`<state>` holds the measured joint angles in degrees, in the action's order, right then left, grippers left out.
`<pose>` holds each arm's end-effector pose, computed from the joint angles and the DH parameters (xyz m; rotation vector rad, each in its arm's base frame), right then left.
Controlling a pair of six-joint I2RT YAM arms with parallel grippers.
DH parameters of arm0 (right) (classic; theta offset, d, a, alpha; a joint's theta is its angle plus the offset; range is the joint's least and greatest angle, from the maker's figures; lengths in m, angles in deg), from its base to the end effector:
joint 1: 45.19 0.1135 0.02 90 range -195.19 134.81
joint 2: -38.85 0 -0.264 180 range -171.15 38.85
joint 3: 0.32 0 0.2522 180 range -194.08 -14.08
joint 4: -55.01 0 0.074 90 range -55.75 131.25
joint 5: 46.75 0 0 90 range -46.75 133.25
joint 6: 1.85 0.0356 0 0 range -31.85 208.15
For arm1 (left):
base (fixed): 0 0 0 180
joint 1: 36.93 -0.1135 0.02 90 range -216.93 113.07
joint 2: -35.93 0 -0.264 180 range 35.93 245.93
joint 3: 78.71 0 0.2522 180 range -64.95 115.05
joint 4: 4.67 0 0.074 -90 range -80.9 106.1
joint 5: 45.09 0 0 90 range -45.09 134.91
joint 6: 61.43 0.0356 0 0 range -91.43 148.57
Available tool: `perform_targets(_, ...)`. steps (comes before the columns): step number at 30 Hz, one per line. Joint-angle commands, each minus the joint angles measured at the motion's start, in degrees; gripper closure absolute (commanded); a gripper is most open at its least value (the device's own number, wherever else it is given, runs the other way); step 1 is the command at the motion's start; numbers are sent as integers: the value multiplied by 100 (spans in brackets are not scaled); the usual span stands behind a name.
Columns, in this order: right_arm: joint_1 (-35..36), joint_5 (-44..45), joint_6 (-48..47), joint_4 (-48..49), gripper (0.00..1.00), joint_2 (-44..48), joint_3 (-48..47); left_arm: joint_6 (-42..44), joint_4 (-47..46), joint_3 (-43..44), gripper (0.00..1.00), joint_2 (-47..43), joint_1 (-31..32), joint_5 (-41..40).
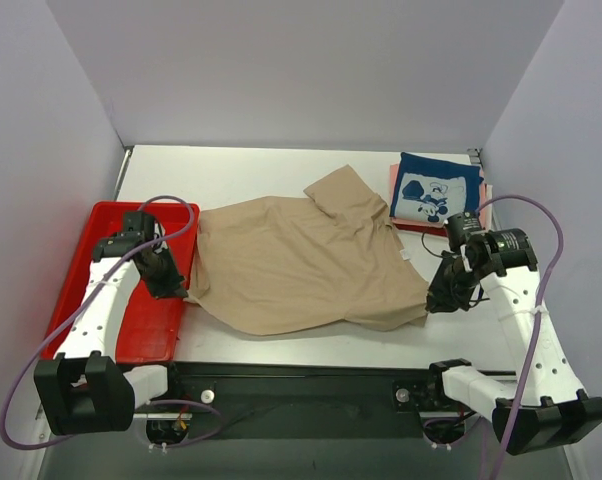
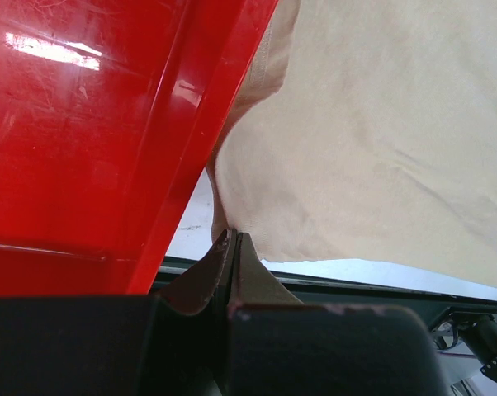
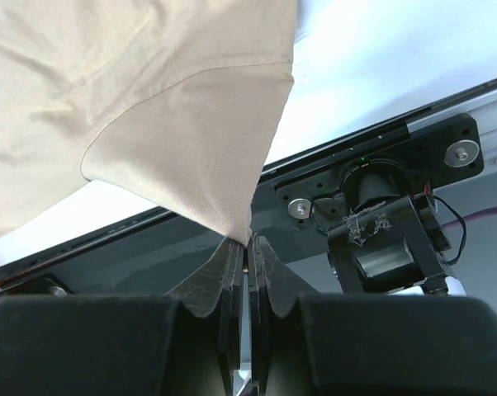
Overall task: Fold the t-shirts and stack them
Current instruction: Fold the flattened tshirt in 1/3 of the way
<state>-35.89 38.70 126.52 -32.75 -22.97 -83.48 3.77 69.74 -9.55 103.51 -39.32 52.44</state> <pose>0.1713 0.0309 0.3376 0.6748 2.6944 0.3352 0.2037 0.0038 0.2601 -0.6449 2.7876 -0.2686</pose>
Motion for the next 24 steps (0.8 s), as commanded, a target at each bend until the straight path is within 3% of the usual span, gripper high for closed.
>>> perform_targets(1,-42,262,-66,-923,100,214,6,36,-79,139,100,-217,20,91)
perform_targets(16,-51,148,-427,-845,100,153,287,-412,1142,-1126,100,-1835,55,125)
perform_targets(24,-51,7,-594,-406,100,-303,15,-597,1196,-970,100,-1906,134,38)
